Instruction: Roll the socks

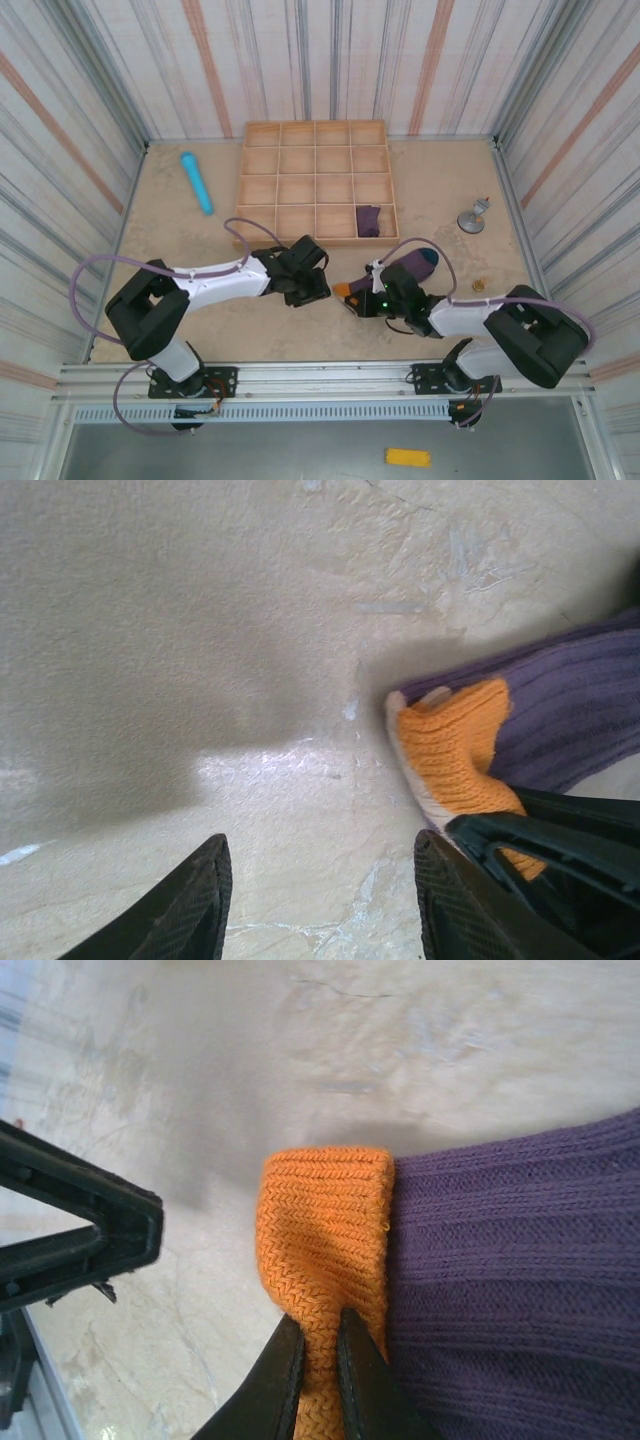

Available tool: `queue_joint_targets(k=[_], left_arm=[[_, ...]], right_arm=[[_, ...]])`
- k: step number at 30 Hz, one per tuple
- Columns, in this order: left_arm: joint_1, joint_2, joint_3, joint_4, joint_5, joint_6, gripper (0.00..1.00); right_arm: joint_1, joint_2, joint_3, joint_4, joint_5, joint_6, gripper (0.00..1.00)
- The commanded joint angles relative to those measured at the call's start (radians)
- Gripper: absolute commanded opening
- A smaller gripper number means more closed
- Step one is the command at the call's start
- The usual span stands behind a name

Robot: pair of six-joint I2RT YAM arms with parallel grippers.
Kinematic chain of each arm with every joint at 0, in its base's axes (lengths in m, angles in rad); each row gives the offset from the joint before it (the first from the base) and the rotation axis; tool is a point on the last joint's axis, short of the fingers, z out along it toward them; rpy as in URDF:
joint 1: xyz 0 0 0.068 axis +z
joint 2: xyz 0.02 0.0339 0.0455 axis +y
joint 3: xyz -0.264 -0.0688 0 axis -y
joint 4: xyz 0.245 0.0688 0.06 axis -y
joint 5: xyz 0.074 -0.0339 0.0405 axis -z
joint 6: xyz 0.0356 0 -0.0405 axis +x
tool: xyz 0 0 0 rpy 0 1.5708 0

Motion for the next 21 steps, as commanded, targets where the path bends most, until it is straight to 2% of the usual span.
queue_joint_targets(k=[1,6,11,21], left_arm=[[-0.008,-0.005,0.042,-0.026,-0.044,0.018,0.51],[-0.015,0.024,0.074,-0.035,-0.029,0.042,0.51],[-0.018,0.079,0.087,0.033,0.036,0.01,0.51],[-0.045,0.184,0.15,0.059,0.076,-0.061,0.51]], right_arm=[[-0.051,-0.015,-0.06,-0.183,-0.061,0.096,0.0],[-0.082,-0.023,-0.088,-0.111,-0.115,0.118,0.0],[-0.093,-0.039,-0.074,-0.172,-0.124,0.042,0.0],[-0.09,-0.211,-0.111,-0.27,-0.042,0.017,0.0]])
